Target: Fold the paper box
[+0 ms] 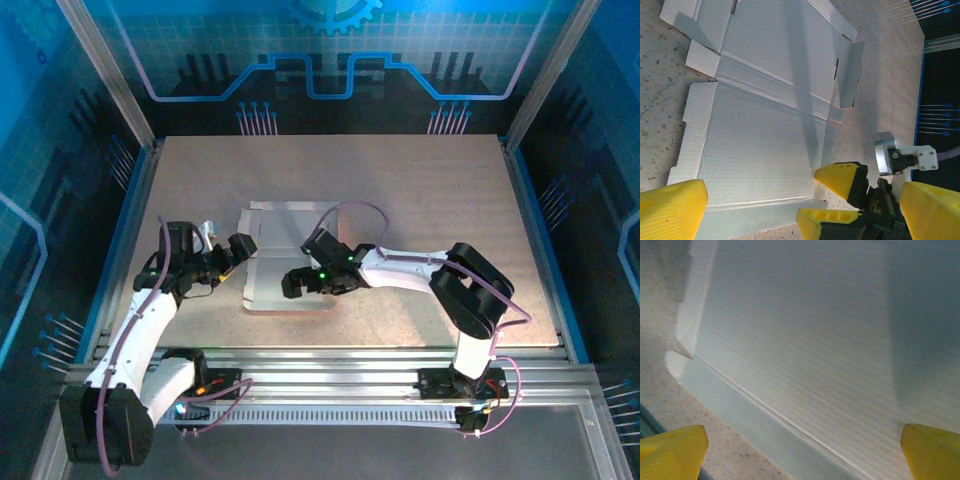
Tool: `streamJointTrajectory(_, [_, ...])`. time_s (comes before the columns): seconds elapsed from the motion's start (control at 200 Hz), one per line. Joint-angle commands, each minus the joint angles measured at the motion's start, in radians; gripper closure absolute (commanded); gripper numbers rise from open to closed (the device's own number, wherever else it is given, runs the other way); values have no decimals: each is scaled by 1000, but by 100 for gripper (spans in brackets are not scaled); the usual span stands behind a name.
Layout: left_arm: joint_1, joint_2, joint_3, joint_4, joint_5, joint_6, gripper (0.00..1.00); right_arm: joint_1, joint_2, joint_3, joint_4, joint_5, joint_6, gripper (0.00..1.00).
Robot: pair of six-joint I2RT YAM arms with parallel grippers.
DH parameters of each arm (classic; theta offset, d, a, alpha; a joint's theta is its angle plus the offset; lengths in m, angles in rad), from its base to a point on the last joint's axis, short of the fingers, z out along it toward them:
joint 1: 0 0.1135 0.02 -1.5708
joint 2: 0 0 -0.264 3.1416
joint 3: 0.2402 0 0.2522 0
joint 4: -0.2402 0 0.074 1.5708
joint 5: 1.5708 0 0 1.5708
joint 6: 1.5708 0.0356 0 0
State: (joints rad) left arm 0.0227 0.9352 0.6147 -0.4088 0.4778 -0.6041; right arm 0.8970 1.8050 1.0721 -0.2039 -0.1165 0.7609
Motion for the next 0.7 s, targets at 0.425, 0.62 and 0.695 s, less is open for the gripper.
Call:
streamJointTrajectory(0.425, [-66, 94, -17, 69, -25, 4, 1, -55, -242, -320, -33, 76, 42, 0])
streamJointTrajectory(0.62, [-184, 200, 30, 90, -102, 0, 1, -59, -361, -383, -64, 101, 54, 0])
streamJointTrajectory(0.695, [-211, 217, 39, 107, -121, -11, 1, -58, -420, -390, -69, 96, 44, 0])
